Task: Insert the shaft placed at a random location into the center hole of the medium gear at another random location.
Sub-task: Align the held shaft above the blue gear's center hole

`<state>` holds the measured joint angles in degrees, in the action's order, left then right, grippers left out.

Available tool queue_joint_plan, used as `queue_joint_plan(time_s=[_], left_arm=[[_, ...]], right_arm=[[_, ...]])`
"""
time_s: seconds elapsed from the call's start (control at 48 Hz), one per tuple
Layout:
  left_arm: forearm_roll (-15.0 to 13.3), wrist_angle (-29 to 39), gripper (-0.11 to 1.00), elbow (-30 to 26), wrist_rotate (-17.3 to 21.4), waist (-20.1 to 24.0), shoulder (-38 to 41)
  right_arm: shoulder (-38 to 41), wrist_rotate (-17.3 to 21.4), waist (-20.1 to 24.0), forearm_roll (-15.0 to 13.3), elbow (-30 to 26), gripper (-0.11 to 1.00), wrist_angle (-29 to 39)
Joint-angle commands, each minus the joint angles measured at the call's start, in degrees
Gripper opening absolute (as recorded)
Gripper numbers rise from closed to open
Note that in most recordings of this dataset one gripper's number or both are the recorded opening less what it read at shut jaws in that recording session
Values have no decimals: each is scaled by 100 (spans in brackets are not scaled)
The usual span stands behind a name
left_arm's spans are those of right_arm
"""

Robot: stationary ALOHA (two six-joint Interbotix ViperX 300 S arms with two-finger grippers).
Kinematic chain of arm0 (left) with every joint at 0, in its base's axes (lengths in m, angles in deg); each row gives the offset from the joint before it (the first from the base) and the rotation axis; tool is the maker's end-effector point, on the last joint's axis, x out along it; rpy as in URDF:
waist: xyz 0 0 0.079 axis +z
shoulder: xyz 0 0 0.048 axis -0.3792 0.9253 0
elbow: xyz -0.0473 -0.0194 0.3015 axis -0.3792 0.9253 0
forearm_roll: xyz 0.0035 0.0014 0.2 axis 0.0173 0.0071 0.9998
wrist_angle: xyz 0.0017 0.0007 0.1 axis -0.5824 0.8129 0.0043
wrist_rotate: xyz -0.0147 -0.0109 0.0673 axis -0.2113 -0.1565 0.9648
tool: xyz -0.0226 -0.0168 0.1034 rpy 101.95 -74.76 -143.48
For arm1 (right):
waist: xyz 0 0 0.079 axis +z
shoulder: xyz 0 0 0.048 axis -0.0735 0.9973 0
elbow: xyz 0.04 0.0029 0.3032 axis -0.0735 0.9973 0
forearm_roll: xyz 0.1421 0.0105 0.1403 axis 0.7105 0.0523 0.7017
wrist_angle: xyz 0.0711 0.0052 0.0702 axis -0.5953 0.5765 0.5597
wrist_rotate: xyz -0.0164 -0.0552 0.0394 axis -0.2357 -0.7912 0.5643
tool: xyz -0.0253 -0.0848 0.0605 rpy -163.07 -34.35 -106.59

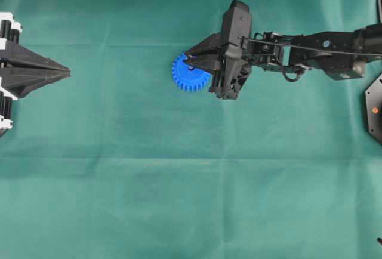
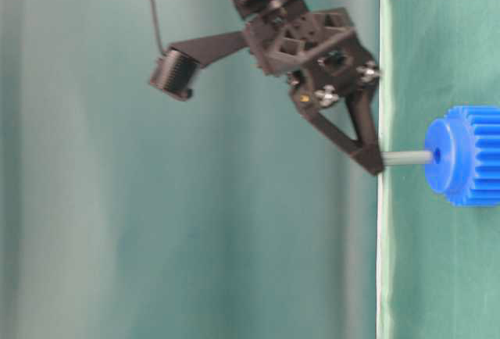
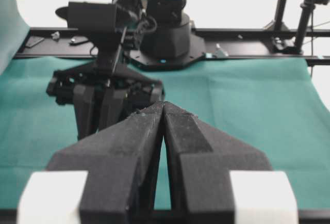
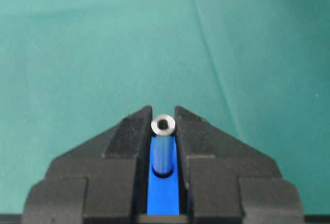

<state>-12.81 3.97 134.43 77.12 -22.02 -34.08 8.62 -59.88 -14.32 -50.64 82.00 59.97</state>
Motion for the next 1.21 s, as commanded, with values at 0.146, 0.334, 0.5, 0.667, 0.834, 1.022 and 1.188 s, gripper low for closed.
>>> queue_joint_plan(time_s=[0.146,0.334,0.5,0.667,0.834,1.022,1.188], left_arm=[[18,-62,0,-105,-9,9,35],[18,-70,0,-97,-9,9,35],[18,-70,0,-97,-9,9,35],[18,-70,0,-97,-9,9,35],[18,-79,0,-97,-9,9,35],[18,-79,0,-97,-9,9,35],[18,-70,0,-88,-9,9,44]], right_arm=[[-483,-79,9,-26,-53,14,220],[-439,-79,9,-26,-44,14,176],[-246,-79,9,-18,-35,14,9],[18,-62,9,0,-35,14,-176],[149,-35,9,18,-35,14,-229],[185,-26,18,26,-26,14,-229],[211,-26,18,26,-9,14,-264]])
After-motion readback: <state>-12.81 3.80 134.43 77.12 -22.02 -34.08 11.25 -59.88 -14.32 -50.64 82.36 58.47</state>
